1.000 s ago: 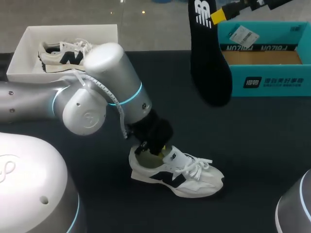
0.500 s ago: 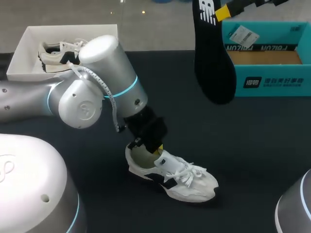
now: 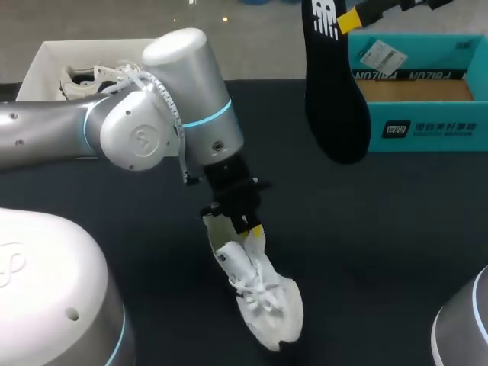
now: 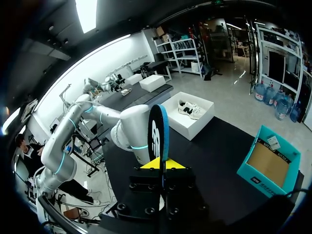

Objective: Take the shoe out of the shoebox, open the shoe tongue, remove and reinsert the insole, then place the shoe into the shoebox

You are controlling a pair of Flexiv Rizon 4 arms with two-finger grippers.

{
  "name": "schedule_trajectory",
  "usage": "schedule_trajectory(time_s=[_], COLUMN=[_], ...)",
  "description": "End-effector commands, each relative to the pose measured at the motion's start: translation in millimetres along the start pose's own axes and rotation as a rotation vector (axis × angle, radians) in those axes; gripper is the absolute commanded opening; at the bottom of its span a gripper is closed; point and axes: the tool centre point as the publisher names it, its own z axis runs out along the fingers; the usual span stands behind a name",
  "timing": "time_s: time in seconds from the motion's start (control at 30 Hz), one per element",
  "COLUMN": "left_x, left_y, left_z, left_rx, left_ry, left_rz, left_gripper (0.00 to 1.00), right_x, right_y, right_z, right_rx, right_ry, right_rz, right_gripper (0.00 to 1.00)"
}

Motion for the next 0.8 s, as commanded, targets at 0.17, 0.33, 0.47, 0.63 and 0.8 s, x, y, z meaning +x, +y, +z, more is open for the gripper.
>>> schedule_trajectory(time_s=[0.17, 0.33, 0.47, 0.63, 0.8], left_x=[-7.7, -7.7, -5.7, -2.6, -1.2], left_y=[-17, -23, -23, -27, -28], left_z=[-9, -1, 6, 13, 24], left_rx=[-0.018, -0.027, -0.026, -0.011, -0.025], left_ry=[0.095, 0.116, 0.127, 0.145, 0.160], left_rz=[0.166, 0.168, 0.160, 0.161, 0.168], left_gripper=[0.00, 0.00, 0.00, 0.00, 0.00], right_x=[-0.6, -0.6, -0.6, -0.6, -0.6], right_y=[1.7, 1.7, 1.7, 1.7, 1.7], right_z=[1, 1, 1, 1, 1], right_rx=[0.004, 0.004, 0.004, 0.004, 0.004], right_ry=[-0.001, -0.001, -0.001, -0.001, -0.001], right_rz=[0.001, 0.001, 0.001, 0.001, 0.001], right_gripper=[0.00, 0.00, 0.00, 0.00, 0.00])
